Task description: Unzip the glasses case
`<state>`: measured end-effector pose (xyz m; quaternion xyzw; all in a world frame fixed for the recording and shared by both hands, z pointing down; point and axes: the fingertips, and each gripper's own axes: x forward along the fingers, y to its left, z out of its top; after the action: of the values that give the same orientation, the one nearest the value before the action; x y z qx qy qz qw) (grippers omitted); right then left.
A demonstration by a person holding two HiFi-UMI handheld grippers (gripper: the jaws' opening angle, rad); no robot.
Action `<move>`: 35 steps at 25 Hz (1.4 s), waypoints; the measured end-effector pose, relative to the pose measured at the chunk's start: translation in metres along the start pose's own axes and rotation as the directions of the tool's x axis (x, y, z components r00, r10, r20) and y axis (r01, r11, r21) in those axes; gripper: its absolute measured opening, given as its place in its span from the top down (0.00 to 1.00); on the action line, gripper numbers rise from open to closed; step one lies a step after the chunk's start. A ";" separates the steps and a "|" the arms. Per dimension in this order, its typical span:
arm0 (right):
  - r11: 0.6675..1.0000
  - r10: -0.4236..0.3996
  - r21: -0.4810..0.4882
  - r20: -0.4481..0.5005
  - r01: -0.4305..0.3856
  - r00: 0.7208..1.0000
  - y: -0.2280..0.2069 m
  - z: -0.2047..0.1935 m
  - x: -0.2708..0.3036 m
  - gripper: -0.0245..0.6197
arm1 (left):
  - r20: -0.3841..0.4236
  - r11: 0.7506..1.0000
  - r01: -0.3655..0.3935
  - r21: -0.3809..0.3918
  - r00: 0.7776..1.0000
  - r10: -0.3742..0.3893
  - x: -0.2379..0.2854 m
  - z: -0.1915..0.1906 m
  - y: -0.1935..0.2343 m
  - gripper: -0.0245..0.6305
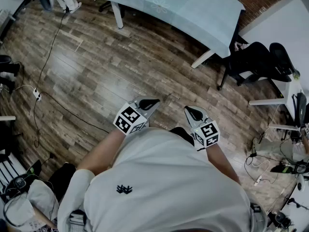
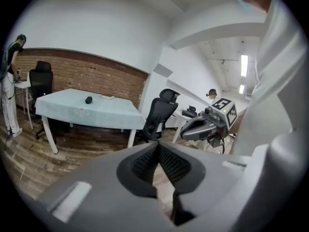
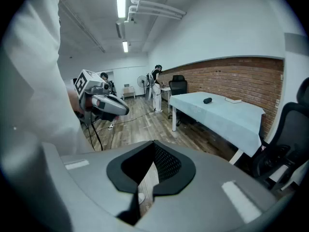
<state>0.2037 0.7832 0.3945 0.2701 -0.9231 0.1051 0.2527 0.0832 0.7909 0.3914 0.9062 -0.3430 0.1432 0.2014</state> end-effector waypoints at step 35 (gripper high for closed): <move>0.990 0.124 -0.072 0.094 -0.117 0.988 -0.300 0.200 0.299 0.92 | 0.066 0.979 -0.203 -0.032 0.977 0.205 0.150 0.220 0.378 0.81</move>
<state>0.0698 0.3346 0.3985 0.2099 -0.9520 0.0761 0.2092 -0.0386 0.3458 0.3586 0.8682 -0.4426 0.1275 0.1849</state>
